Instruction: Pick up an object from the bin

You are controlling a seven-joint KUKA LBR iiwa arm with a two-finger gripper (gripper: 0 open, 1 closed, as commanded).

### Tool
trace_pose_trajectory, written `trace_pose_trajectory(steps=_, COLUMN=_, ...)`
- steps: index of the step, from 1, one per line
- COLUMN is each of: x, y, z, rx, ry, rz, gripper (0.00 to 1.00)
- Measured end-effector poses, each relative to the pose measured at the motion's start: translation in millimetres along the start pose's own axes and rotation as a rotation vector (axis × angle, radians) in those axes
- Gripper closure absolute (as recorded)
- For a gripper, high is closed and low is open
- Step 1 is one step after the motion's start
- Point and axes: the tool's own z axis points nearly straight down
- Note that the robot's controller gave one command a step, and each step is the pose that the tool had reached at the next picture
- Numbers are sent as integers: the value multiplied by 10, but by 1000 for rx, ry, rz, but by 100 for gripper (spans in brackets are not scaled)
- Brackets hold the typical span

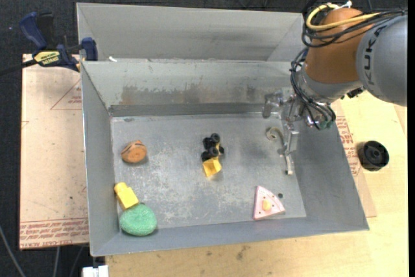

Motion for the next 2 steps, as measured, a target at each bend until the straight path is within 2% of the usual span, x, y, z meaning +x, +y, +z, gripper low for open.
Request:
trace_pose_trajectory(steps=1, x=-44, y=280, z=96, rx=1, ry=-7, rz=59, gripper=0)
trace_pose_trajectory(steps=2, x=-105, y=471, z=260, rx=0, ry=-3, rz=143, gripper=0)
